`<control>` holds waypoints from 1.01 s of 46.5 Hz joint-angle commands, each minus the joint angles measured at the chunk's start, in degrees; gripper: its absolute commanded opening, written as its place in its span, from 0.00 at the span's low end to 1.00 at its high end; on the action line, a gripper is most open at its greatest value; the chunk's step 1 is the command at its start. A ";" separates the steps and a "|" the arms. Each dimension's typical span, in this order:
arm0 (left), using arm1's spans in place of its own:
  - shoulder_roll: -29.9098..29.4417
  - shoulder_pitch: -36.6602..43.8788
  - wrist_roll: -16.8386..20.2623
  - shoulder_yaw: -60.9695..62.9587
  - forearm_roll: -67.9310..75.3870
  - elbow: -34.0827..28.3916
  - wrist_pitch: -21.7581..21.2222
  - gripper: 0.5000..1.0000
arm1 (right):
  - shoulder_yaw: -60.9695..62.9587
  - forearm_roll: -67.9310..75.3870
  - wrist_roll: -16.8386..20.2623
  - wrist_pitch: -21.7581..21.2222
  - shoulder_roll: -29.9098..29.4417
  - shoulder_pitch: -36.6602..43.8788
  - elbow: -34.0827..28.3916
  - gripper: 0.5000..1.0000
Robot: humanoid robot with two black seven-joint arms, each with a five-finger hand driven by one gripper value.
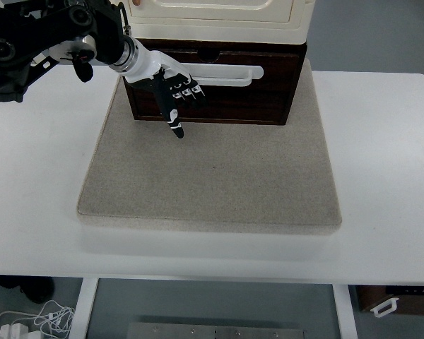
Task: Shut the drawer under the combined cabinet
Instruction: 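Press the drawer fully shut with the left hand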
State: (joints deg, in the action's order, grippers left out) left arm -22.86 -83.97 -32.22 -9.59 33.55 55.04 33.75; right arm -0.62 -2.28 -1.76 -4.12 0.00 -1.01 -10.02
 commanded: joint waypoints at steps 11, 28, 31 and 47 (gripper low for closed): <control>-0.08 0.12 1.02 -0.17 0.82 -1.43 0.00 0.99 | 0.00 0.00 0.00 -0.01 0.00 0.04 0.00 0.90; -0.08 0.73 2.25 -2.10 0.56 -1.87 1.14 1.00 | 0.00 0.00 0.00 0.08 0.00 0.04 0.00 0.90; -0.08 0.91 2.60 -3.68 0.20 -1.78 1.25 1.00 | 0.00 0.00 0.00 -0.01 0.00 0.04 0.00 0.90; -0.08 1.61 6.99 -10.01 -1.37 0.07 1.25 1.00 | 0.00 0.00 0.00 -0.01 0.00 0.04 0.00 0.90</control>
State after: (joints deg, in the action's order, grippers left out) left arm -22.99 -82.58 -26.28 -18.71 33.01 55.10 35.01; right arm -0.61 -2.28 -1.76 -4.12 0.00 -0.97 -10.02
